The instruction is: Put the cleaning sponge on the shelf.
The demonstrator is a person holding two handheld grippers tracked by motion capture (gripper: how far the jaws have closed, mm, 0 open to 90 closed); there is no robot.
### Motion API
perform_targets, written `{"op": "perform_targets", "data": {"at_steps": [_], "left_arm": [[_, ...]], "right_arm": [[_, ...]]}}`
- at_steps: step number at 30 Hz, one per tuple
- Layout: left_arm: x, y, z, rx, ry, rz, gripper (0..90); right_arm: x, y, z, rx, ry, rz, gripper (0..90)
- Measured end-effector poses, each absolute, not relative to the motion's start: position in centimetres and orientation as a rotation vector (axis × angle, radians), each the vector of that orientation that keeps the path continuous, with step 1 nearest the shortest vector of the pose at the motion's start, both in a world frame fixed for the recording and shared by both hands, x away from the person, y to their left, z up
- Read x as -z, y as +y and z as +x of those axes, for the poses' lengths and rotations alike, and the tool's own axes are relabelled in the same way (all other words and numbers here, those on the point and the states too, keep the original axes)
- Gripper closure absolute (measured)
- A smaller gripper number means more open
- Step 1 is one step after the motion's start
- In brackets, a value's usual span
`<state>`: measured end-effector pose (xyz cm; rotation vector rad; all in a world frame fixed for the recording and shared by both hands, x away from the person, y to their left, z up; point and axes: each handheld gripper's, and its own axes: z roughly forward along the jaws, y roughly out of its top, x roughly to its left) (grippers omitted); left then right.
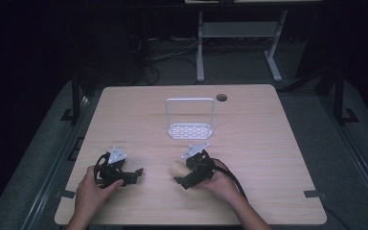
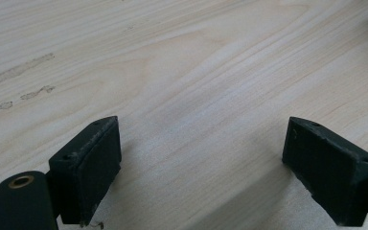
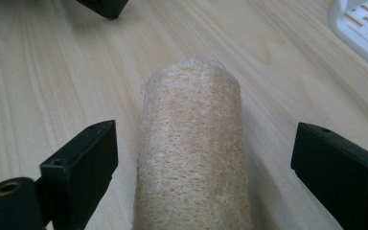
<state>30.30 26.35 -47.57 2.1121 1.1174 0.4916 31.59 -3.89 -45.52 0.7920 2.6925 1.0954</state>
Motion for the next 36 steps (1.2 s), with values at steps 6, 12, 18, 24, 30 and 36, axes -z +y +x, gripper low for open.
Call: {"op": "perform_targets", "data": {"at_steps": [6,12,18,24,30,36], "left_arm": [[47.57,26.35,30.30,-0.492,1.117,2.112,12.6],[47.56,26.35,30.30,-0.492,1.117,2.112,12.6],[47.56,26.35,30.30,-0.492,1.117,2.112,12.6],[47.56,26.35,30.30,-0.492,1.117,2.112,12.6],[47.57,26.35,30.30,-0.492,1.117,2.112,12.6],[47.57,26.35,30.30,-0.492,1.117,2.112,12.6]], "right_arm": [[45.93,-3.74,31.54,-1.091,2.692,0.790,13.8],[46.15,-3.67,31.51,-1.083,2.698,0.791,14.5],[46.27,-3.51,31.34,-1.075,2.715,0.771,17.7],[46.32,-3.58,31.23,-1.068,2.717,0.737,26.9],[46.36,-3.63,31.01,-1.066,2.714,0.710,38.9],[46.37,-3.68,30.95,-1.063,2.713,0.694,40.5]]}}
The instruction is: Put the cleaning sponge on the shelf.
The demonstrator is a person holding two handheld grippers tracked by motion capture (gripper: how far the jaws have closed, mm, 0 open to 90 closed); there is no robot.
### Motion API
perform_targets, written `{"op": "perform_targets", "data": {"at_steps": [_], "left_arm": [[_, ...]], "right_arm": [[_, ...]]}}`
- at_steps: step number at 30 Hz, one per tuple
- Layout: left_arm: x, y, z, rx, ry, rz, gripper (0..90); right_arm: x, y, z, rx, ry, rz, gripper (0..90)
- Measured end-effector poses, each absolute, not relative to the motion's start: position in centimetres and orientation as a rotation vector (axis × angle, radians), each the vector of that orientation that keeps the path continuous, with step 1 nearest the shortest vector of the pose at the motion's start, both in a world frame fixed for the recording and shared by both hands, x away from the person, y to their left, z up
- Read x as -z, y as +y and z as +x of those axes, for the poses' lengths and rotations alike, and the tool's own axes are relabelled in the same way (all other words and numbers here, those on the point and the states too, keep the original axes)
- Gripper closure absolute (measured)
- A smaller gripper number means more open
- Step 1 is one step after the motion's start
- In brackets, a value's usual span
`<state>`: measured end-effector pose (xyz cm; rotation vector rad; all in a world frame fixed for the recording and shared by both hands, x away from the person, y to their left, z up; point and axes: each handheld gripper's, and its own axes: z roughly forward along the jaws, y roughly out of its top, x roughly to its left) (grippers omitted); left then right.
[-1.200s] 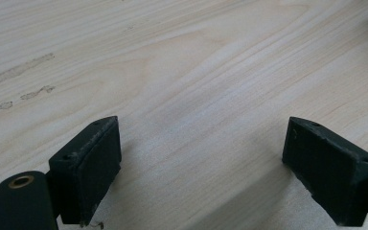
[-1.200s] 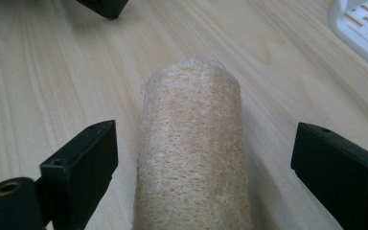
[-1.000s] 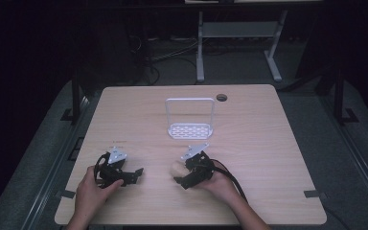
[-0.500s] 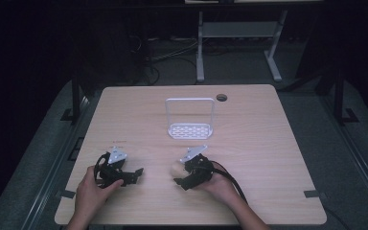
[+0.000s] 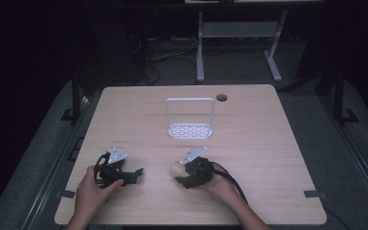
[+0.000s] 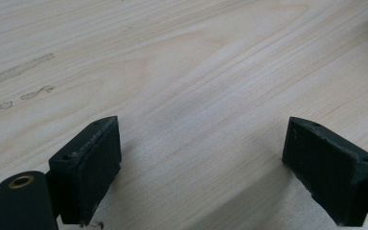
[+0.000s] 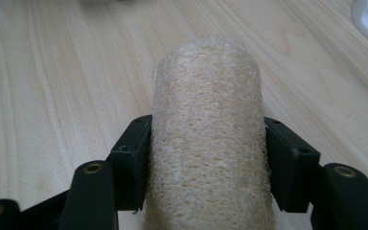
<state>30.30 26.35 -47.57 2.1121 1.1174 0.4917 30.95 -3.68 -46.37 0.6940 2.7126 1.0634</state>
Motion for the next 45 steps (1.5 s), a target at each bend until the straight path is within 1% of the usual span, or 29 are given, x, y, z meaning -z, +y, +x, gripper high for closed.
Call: {"op": "perform_targets", "data": {"at_steps": [25,45], "left_arm": [[47.6,26.4,30.3,-0.492,1.117,2.113,12.6],[47.6,26.3,30.3,-0.492,1.120,2.107,12.6]], "right_arm": [[45.3,-5.2,31.6,-1.087,2.652,0.762,40.8],[44.2,-6.5,33.4,-1.106,2.590,0.828,40.9]]}}
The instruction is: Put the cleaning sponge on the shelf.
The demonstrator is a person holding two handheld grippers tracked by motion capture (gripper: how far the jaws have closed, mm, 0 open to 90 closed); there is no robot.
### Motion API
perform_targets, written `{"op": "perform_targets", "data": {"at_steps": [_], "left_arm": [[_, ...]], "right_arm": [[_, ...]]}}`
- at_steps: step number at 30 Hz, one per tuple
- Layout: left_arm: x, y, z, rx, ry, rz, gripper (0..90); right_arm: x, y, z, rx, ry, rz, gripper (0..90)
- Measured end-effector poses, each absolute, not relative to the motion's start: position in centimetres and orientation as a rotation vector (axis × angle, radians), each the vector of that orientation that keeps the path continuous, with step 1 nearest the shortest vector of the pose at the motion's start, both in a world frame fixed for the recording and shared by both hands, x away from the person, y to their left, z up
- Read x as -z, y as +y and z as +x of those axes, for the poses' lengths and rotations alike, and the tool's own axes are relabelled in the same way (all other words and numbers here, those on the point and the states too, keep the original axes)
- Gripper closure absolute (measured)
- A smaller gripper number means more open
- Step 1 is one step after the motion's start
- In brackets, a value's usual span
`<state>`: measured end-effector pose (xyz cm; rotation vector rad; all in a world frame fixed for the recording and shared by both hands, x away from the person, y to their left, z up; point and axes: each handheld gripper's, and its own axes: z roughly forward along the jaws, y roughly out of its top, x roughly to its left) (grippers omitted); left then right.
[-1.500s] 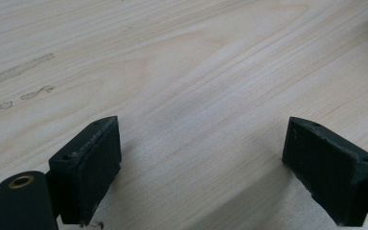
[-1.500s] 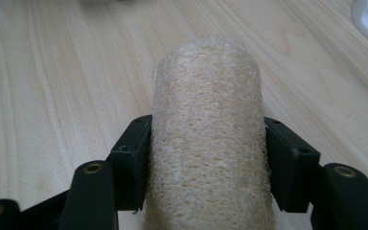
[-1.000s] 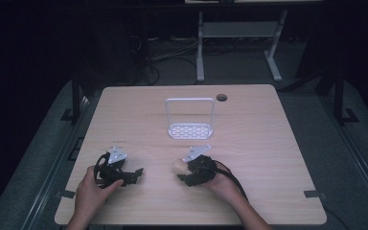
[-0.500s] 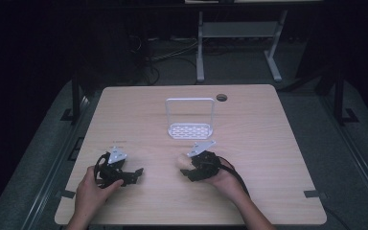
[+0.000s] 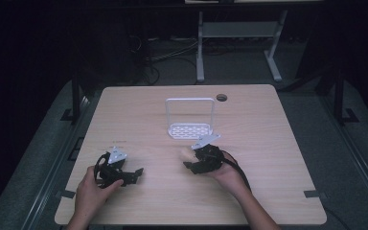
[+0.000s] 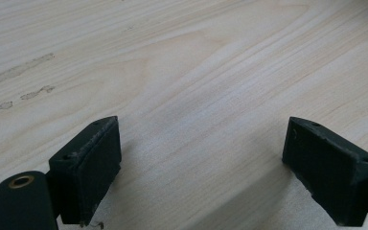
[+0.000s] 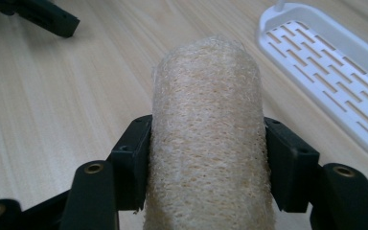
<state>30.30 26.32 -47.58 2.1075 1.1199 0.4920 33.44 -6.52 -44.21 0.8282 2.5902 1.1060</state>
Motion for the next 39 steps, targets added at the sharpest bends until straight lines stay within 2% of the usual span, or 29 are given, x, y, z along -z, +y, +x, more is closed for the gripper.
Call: {"op": "perform_targets", "data": {"at_steps": [39], "left_arm": [[47.6,26.3,30.3,-0.492,1.119,2.109,12.6]], "right_arm": [[42.9,-6.7,37.9,-1.081,2.537,0.923,41.0]]}}
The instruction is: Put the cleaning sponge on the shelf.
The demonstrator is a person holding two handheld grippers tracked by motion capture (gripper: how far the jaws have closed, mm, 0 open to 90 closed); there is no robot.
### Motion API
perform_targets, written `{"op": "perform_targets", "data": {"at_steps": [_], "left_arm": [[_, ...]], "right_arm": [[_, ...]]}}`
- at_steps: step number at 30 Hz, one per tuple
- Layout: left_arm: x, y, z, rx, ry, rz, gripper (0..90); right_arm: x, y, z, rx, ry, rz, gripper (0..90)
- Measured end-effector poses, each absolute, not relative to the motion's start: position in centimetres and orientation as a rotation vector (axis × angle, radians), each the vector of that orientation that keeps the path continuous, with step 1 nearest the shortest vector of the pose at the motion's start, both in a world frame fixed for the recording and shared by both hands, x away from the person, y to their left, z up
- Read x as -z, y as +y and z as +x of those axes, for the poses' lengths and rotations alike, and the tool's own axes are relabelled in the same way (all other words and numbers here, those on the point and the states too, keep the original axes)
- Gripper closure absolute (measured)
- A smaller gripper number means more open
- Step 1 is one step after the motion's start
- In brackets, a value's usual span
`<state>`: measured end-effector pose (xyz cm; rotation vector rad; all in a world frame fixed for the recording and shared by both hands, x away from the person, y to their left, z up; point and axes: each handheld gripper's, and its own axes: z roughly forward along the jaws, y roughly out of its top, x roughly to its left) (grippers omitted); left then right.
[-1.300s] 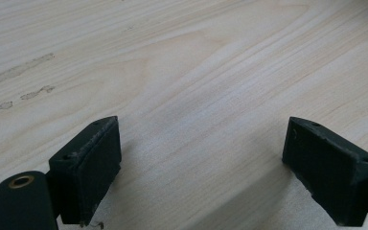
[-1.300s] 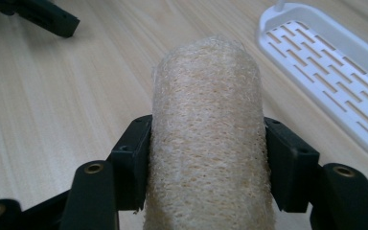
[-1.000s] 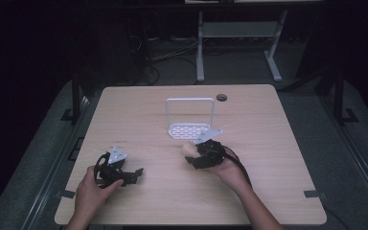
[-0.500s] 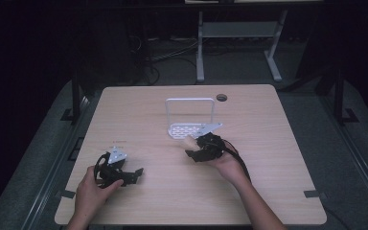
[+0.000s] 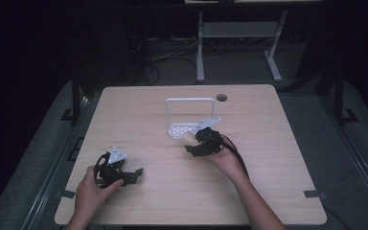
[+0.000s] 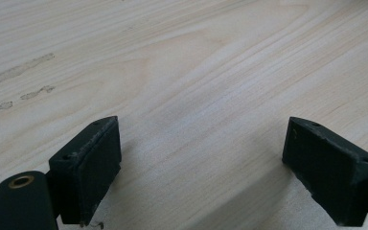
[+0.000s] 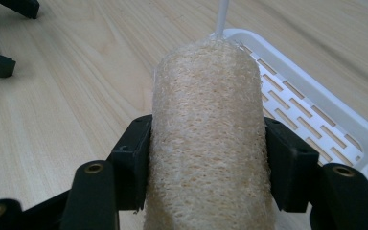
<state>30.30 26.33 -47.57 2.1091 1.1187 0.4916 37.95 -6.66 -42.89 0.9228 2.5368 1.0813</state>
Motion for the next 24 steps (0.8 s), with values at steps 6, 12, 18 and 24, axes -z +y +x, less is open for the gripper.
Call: {"op": "perform_targets", "data": {"at_steps": [6,12,18,24], "left_arm": [[47.6,26.3,30.3,-0.491,1.120,2.108,12.6],[47.6,26.3,30.3,-0.491,1.120,2.107,12.6],[47.6,26.3,30.3,-0.489,1.121,2.110,12.6],[47.6,26.3,30.3,-0.490,1.121,2.110,12.6]], "right_arm": [[43.0,-6.5,38.7,-1.078,2.532,0.929,41.0],[43.0,-6.2,39.5,-1.071,2.515,0.949,41.0],[43.2,-6.0,40.5,-1.063,2.506,0.963,40.9],[43.6,-5.7,41.4,-1.044,2.506,0.981,40.9]]}}
